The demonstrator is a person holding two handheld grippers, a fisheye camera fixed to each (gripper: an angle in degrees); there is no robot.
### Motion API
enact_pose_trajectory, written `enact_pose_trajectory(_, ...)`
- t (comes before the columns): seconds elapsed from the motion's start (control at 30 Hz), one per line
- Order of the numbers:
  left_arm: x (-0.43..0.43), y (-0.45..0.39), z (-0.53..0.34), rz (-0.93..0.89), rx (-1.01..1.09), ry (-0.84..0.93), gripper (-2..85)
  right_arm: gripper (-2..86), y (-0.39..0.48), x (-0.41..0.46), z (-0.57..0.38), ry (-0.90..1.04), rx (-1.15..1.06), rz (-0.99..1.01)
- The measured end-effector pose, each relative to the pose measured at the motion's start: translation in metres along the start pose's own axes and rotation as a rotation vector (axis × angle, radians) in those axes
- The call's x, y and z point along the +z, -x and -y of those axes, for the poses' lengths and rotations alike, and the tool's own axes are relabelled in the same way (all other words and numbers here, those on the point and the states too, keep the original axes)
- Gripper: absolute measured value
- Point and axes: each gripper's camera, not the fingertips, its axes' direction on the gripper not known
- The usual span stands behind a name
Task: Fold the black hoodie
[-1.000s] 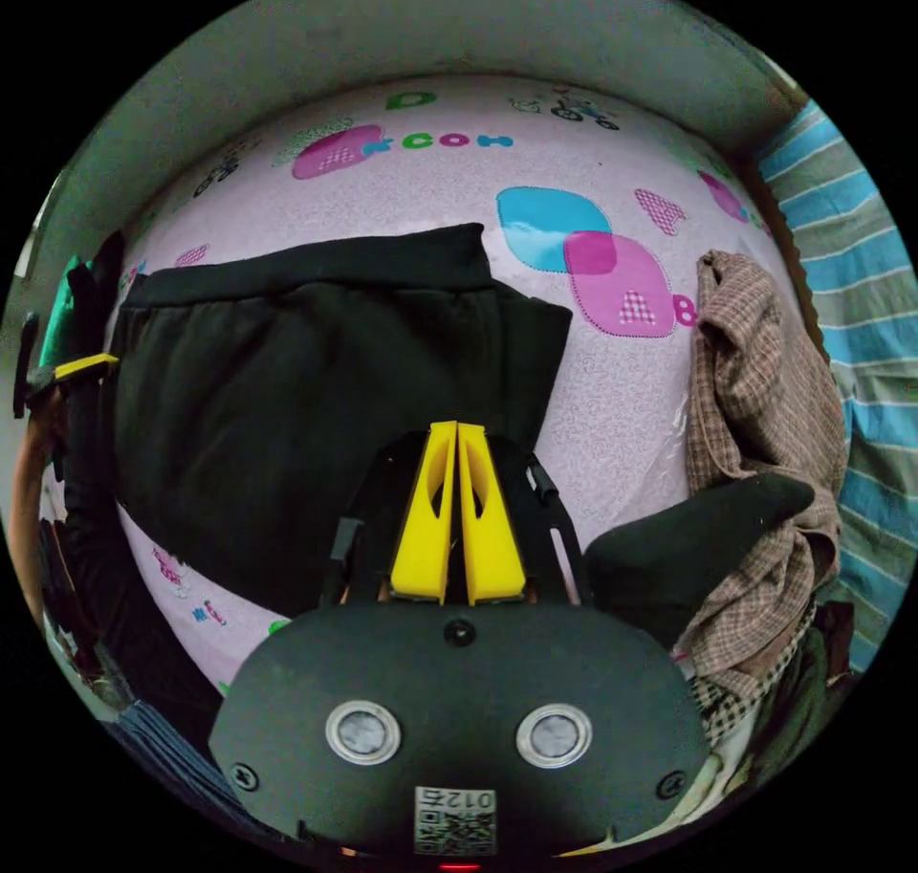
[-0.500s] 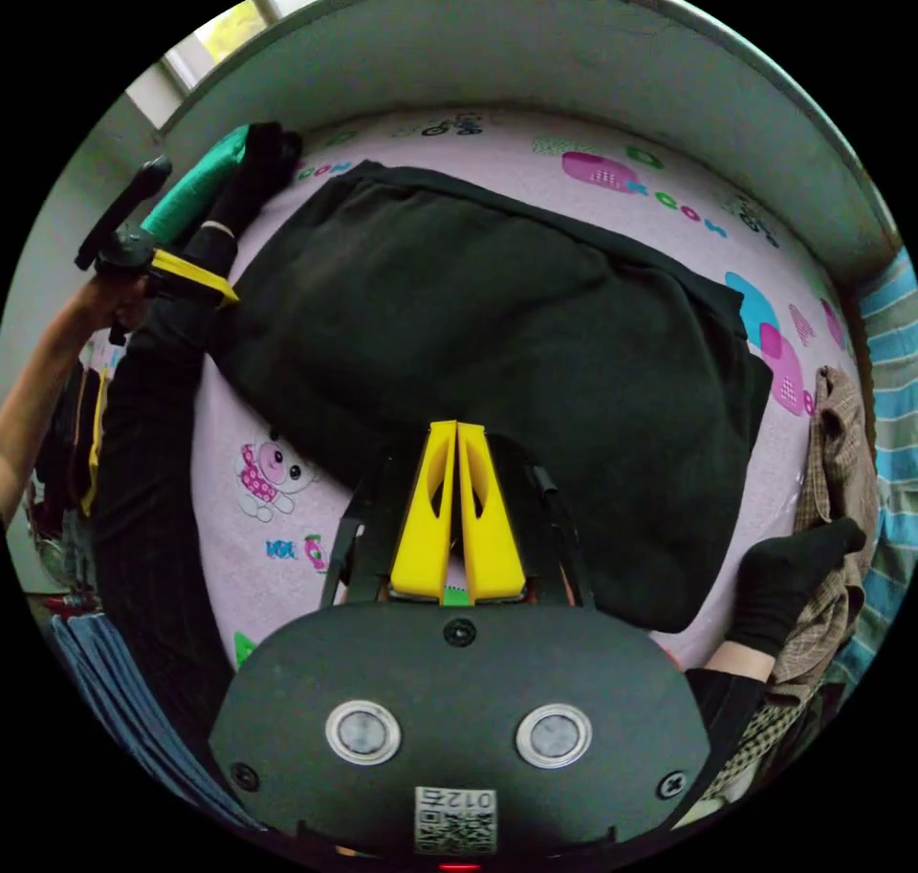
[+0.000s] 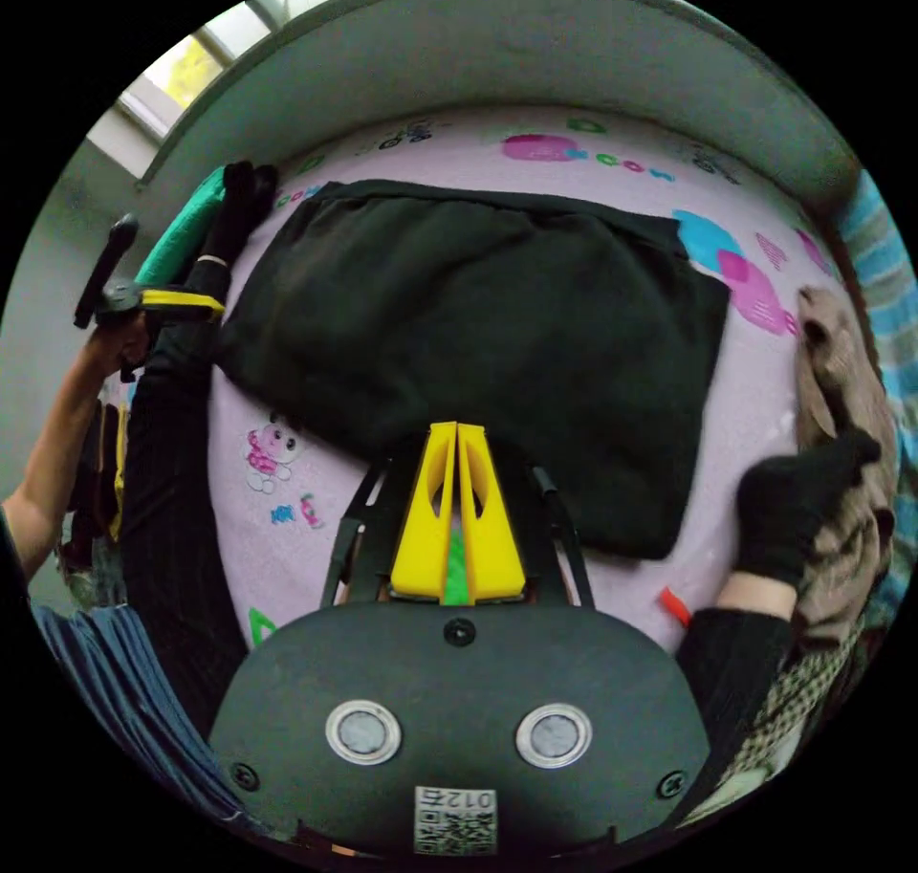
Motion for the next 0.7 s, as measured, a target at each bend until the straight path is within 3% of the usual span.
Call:
enact_pose_trajectory(0.13,-0.004,-0.042,-0.003,-0.103,0.067,-0.072,-0.1,0.3,-0.060,-0.026,-0.048,-0.050,0.205,-0.128)
enact_pose_trajectory(0.27,0.020,-0.067,-0.001,-0.066,0.110,-0.006,-0.1,5.6,-0.116,-0.040,-0.073,-0.047,0.334,-0.031)
enact_pose_trajectory(0.53,0.054,-0.064,-0.002,-0.113,0.028,0.041,0.0,7.9,-0.137,-0.020,-0.046,0.083,0.314,0.067)
enact_pose_trajectory(0.7,0.060,-0.062,0.002,-0.116,0.064,0.075,0.1,2.7,-0.130,-0.002,-0.027,0.195,0.268,0.066)
